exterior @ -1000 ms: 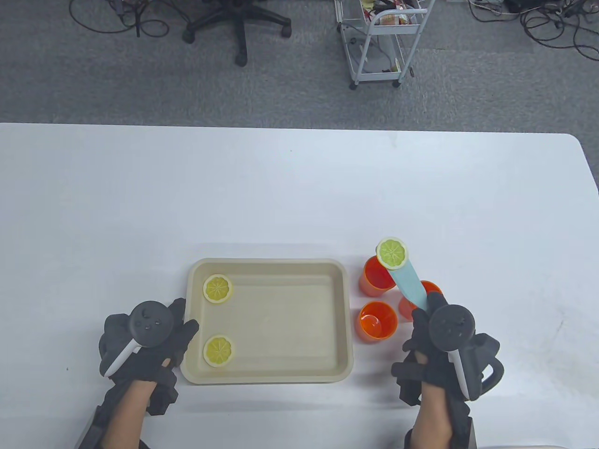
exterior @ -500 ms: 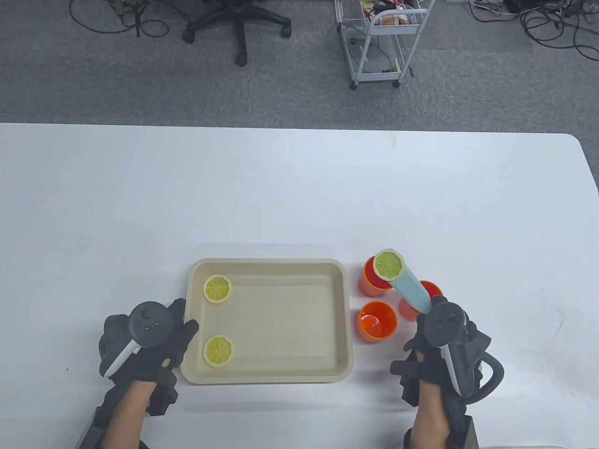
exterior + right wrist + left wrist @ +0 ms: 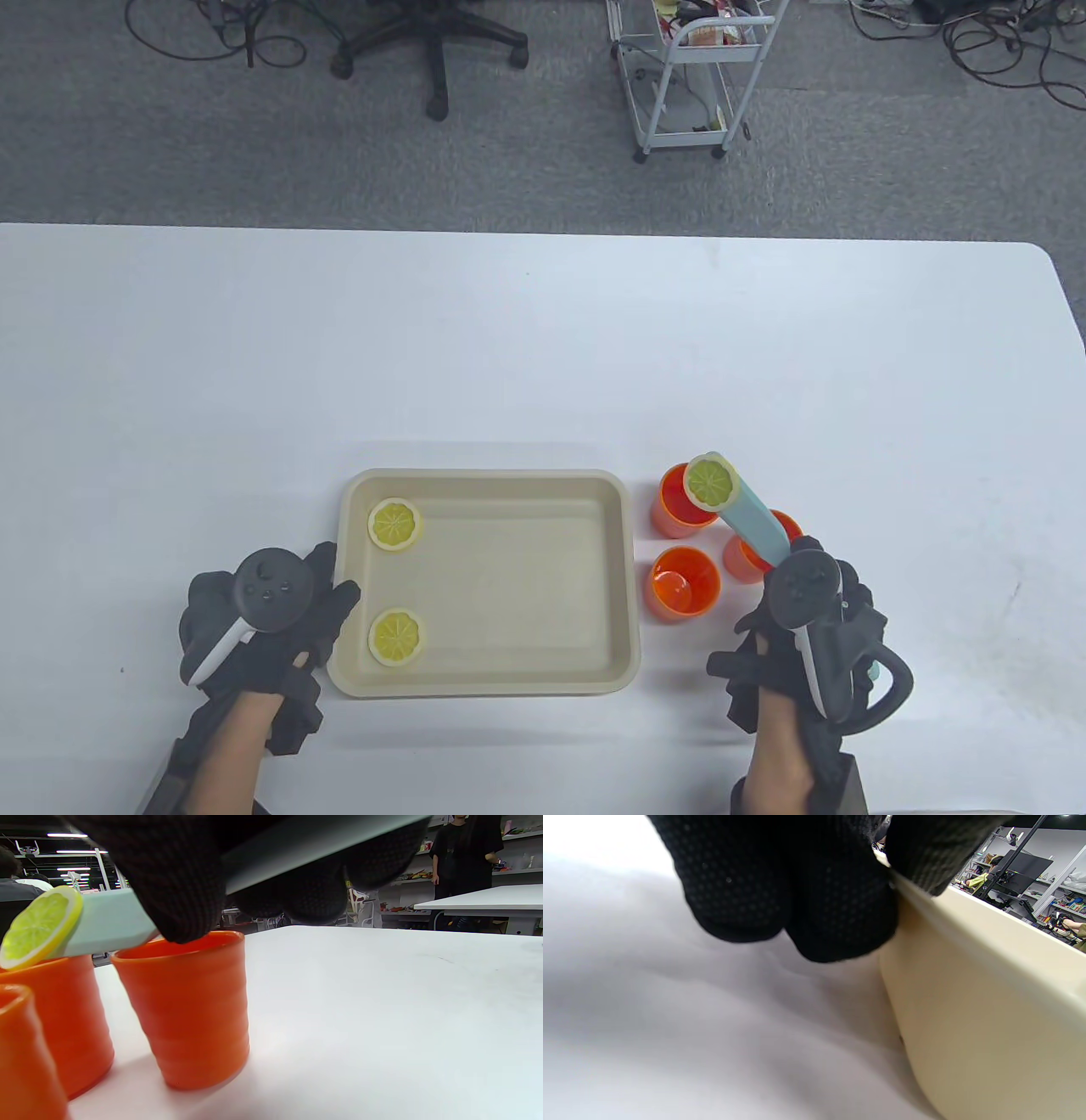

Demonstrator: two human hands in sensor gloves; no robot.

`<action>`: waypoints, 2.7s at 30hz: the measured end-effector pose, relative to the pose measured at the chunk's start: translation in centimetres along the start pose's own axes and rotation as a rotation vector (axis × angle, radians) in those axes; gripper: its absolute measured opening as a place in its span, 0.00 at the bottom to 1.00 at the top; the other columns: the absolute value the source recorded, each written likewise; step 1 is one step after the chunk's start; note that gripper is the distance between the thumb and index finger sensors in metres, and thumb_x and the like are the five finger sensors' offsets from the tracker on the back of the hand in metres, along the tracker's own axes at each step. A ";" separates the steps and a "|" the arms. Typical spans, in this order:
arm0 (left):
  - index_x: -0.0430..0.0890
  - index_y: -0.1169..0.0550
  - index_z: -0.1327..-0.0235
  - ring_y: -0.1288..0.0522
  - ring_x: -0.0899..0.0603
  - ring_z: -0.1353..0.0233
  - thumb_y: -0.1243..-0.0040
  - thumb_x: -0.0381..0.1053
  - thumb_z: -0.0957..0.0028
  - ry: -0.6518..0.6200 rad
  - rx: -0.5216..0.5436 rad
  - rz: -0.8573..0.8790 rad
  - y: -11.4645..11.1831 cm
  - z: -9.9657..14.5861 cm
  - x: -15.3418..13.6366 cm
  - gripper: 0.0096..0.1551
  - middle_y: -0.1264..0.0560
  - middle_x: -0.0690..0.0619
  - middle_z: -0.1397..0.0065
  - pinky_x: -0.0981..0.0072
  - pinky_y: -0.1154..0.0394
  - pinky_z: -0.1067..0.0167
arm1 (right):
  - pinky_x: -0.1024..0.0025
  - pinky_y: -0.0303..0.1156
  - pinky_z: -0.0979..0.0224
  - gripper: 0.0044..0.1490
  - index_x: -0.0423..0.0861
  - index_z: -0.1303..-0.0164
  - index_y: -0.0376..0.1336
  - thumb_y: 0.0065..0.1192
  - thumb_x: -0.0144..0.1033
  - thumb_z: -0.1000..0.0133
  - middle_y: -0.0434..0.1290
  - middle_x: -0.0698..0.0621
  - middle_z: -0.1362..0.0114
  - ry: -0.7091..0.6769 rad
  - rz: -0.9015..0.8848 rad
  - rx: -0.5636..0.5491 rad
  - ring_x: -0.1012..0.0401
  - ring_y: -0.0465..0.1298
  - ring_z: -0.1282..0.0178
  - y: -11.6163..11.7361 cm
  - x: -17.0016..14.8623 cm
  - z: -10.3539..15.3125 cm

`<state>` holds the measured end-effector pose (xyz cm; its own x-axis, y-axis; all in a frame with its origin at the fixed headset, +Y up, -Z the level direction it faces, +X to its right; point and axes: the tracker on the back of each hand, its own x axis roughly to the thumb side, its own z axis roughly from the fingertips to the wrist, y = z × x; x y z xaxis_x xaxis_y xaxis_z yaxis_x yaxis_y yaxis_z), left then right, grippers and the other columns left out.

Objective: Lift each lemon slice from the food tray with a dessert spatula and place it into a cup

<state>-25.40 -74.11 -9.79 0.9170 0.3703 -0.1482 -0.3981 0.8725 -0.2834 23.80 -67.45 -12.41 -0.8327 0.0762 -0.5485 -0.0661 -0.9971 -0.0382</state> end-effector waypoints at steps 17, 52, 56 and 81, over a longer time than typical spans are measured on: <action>0.38 0.33 0.19 0.14 0.57 0.54 0.37 0.59 0.37 0.001 -0.002 0.002 0.0 0.0 0.0 0.41 0.17 0.54 0.44 0.61 0.14 0.53 | 0.50 0.71 0.28 0.36 0.51 0.25 0.64 0.75 0.44 0.43 0.73 0.49 0.30 -0.071 -0.043 -0.070 0.54 0.79 0.37 -0.8 1.1 1.4; 0.38 0.33 0.20 0.14 0.57 0.56 0.37 0.59 0.37 -0.002 -0.014 0.000 0.0 -0.1 0.0 0.41 0.17 0.54 0.45 0.61 0.14 0.53 | 0.51 0.73 0.31 0.35 0.50 0.25 0.64 0.72 0.47 0.42 0.76 0.49 0.32 -0.724 0.327 0.248 0.56 0.81 0.41 5.1 17.0 10.7; 0.38 0.33 0.20 0.14 0.57 0.56 0.37 0.59 0.38 -0.001 -0.010 -0.004 0.0 -0.1 0.0 0.41 0.17 0.54 0.45 0.61 0.14 0.53 | 0.50 0.73 0.30 0.35 0.51 0.25 0.64 0.72 0.47 0.43 0.75 0.49 0.31 -0.711 0.333 0.259 0.55 0.81 0.39 5.4 17.9 10.5; 0.38 0.33 0.20 0.14 0.57 0.56 0.37 0.59 0.37 -0.005 -0.017 -0.009 0.0 -0.3 0.0 0.41 0.17 0.54 0.45 0.61 0.14 0.53 | 0.42 0.64 0.21 0.36 0.50 0.22 0.61 0.68 0.45 0.40 0.71 0.48 0.26 -0.676 0.341 0.279 0.51 0.76 0.29 7.5 21.0 10.7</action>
<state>-25.39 -74.15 -10.04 0.9207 0.3639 -0.1410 -0.3901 0.8704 -0.3005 -0.02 -73.28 -15.29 -0.9783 -0.1573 0.1348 0.1915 -0.9348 0.2990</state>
